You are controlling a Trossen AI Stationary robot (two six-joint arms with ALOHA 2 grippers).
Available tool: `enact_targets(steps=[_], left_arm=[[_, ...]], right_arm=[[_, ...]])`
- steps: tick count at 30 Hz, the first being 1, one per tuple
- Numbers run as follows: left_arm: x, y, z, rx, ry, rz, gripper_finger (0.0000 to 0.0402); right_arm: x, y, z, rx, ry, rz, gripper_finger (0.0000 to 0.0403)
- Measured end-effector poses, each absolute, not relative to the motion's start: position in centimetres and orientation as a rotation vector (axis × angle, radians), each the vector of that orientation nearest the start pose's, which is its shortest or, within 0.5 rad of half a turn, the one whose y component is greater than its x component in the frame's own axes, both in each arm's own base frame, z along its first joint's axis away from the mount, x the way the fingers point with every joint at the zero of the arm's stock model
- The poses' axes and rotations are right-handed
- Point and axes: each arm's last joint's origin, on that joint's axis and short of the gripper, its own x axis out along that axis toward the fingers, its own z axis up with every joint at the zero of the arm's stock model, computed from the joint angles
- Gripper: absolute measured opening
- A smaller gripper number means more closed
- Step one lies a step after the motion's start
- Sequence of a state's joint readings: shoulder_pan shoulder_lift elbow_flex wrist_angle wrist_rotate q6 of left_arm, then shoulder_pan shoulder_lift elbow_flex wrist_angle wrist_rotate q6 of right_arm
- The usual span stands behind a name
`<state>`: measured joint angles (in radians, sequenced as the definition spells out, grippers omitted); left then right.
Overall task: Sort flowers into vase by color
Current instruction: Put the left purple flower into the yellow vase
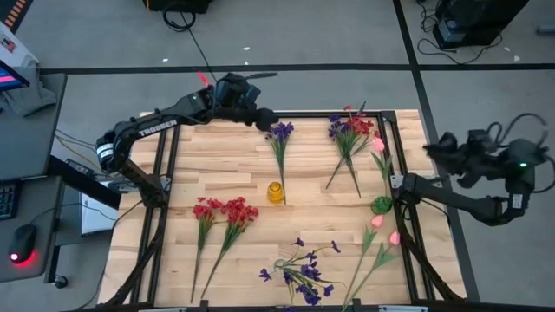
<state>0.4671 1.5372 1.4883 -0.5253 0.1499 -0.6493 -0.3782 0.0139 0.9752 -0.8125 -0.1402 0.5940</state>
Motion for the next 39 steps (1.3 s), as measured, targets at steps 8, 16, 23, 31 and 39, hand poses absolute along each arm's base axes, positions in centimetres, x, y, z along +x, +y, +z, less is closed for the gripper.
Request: enact_targets(steps=[8,16,23,31,39], left_arm=[[32.2,13.3,34.8,-0.928,0.418,0.668,0.0218],[34.2,12.9,30.3,-0.965,0.605,0.798,0.0215],[34.2,12.9,28.3,-0.970,0.724,0.881,0.0190],[36.0,12.8,25.0,-0.938,0.804,0.912,0.0175],[37.6,13.7,22.0,-0.937,0.822,0.936,0.0174]], right_arm=[[-3.5,1.5,37.5,0.497,-0.286,-0.289,0.0171],[-0.3,0.2,38.1,0.515,-0.174,-0.310,0.0171],[0.9,-0.2,38.9,0.487,-0.195,-0.301,0.0171],[2.7,-1.2,39.8,0.382,-0.214,-0.379,0.0171],[4.7,-1.9,39.6,0.383,-0.131,-0.385,0.0171]])
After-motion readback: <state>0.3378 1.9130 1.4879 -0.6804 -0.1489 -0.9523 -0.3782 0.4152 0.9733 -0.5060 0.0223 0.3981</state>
